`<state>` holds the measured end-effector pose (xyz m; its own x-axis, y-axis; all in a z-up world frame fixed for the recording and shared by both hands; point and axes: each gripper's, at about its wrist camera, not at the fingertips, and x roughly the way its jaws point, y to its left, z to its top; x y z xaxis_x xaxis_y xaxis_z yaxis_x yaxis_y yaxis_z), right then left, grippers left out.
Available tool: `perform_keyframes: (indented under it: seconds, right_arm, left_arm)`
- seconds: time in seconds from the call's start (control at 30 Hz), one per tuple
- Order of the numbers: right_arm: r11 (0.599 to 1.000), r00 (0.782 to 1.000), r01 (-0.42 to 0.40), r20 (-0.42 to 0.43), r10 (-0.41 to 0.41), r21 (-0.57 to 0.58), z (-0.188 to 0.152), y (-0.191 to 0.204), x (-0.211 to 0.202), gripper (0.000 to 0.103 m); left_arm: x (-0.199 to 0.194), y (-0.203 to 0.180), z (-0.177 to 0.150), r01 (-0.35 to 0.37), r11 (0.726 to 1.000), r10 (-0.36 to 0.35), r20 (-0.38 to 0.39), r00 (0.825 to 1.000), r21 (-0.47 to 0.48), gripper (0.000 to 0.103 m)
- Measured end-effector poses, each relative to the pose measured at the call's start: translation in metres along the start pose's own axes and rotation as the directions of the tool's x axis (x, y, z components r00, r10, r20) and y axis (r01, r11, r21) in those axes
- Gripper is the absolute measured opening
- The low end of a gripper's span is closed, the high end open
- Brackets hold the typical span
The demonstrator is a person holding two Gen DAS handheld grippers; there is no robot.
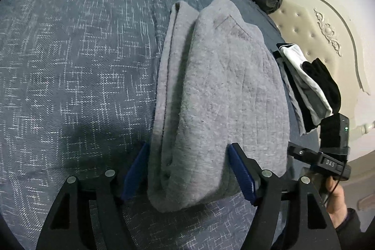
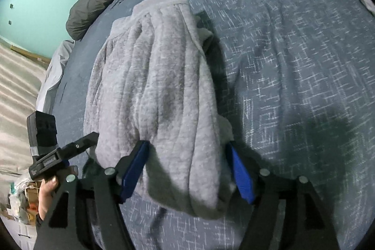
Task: Fold clothes
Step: 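Grasp the grey bundle end with the left gripper while the right gripper grasps beside it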
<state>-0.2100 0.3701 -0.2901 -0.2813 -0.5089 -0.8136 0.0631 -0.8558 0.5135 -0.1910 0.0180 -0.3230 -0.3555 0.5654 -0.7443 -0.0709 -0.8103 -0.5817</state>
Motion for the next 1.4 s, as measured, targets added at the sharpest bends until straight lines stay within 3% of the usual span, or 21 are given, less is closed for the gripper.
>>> perform_keyframes:
  seconds: [0.17, 0.4, 0.67, 0.83, 0.93, 1.0, 1.03, 1.07, 1.17, 1.4]
  right_arm:
    - [0.996, 0.997, -0.076, -0.003, 0.077, 0.042, 0.004, -0.008, -0.002, 0.073]
    - [0.997, 0.997, -0.078, 0.006, 0.078, 0.019, 0.006, -0.001, -0.002, 0.073]
    - [0.998, 0.998, -0.056, -0.008, 0.056, 0.003, 0.010, 0.001, 0.016, 0.084]
    - [0.998, 0.998, -0.055, -0.011, 0.055, -0.004, 0.015, 0.013, 0.027, 0.084]
    - [0.998, 0.998, -0.066, -0.006, 0.066, -0.015, 0.016, 0.019, 0.031, 0.075]
    - [0.997, 0.997, -0.080, -0.006, 0.080, -0.017, 0.016, 0.021, 0.034, 0.070]
    - [0.996, 0.996, -0.089, -0.006, 0.088, -0.018, 0.014, 0.021, 0.035, 0.065]
    - [0.995, 0.995, -0.097, -0.007, 0.097, -0.022, 0.011, 0.022, 0.036, 0.060]
    - [0.994, 0.995, -0.098, -0.012, 0.098, -0.037, 0.016, 0.027, 0.039, 0.058]
    - [0.994, 0.995, -0.101, -0.001, 0.101, -0.035, 0.015, 0.031, 0.045, 0.062]
  left_arm:
    - [0.006, 0.005, 0.001, 0.020, 1.000, -0.021, -0.013, 1.000, -0.020, 0.076]
    - [0.013, 0.002, 0.004, 0.016, 1.000, -0.016, -0.009, 1.000, -0.007, 0.080]
    - [0.018, -0.005, 0.005, -0.006, 1.000, 0.006, 0.024, 1.000, 0.024, 0.080]
    - [0.020, -0.014, 0.004, -0.028, 0.997, 0.026, 0.035, 0.999, 0.075, 0.066]
    - [0.021, -0.017, 0.004, -0.035, 0.995, 0.031, 0.038, 0.999, 0.097, 0.060]
    - [0.020, -0.018, 0.004, -0.022, 0.994, 0.018, 0.039, 0.999, 0.103, 0.043]
    - [0.020, -0.019, 0.005, -0.016, 0.994, 0.012, 0.040, 0.999, 0.107, 0.041]
    - [0.019, -0.019, 0.005, -0.010, 0.994, 0.005, 0.041, 0.999, 0.110, 0.040]
    - [0.021, -0.015, 0.007, 0.011, 0.996, -0.014, 0.035, 0.999, 0.087, 0.040]
    - [0.026, -0.008, 0.010, 0.052, 0.998, -0.054, 0.025, 0.998, 0.047, 0.047]
